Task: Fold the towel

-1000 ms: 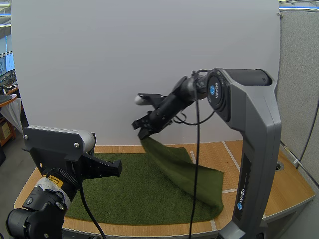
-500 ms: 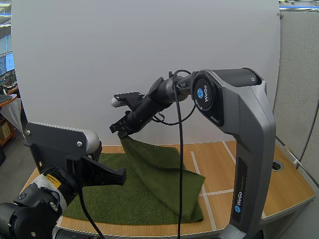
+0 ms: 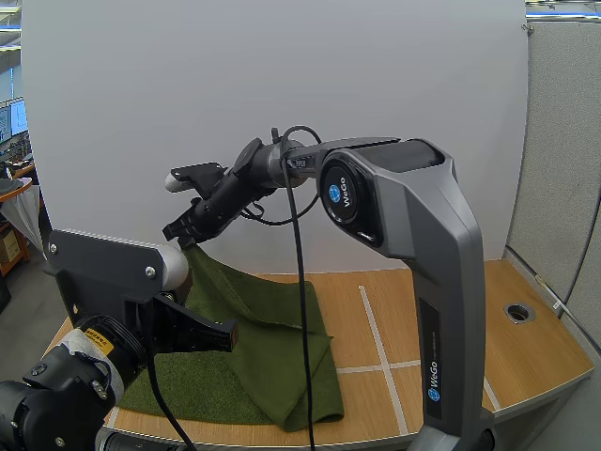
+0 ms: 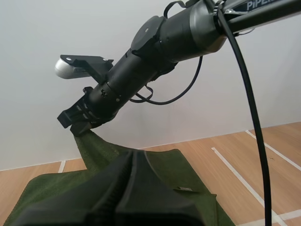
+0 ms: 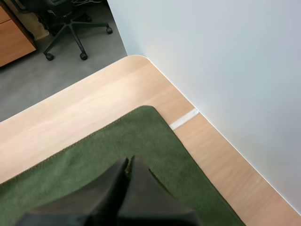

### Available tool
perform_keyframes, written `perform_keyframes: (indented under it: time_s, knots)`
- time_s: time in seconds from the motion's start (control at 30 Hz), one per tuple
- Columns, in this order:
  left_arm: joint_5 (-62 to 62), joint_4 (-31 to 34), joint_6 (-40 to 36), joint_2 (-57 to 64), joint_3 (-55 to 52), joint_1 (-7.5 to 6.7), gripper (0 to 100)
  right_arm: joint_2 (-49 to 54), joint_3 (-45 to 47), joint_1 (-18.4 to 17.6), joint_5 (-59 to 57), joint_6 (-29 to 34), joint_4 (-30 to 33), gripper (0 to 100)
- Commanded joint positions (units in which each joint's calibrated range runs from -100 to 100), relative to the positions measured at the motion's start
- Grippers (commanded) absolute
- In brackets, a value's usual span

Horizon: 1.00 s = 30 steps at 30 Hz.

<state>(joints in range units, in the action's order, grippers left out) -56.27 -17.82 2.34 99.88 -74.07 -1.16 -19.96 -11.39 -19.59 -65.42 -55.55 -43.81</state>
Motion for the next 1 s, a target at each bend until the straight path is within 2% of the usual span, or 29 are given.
perform_keyframes:
  time_s: [0.0,0.1,0.97]
  knots:
    - [-0.9,0.1,-0.4,0.1,1.0,-0.04,0,-2.5,-4.5,-1.7,0.2,1.9,1.6,0]
    - [-0.9,0.1,-0.4,0.1,1.3,-0.04,0,-4.5,-6.7,-2.5,0.2,3.5,3.8,0]
    - [-0.9,-0.2,-0.4,0.1,1.3,-0.04,0,-19.8,-21.1,-6.4,11.2,5.0,6.3,0]
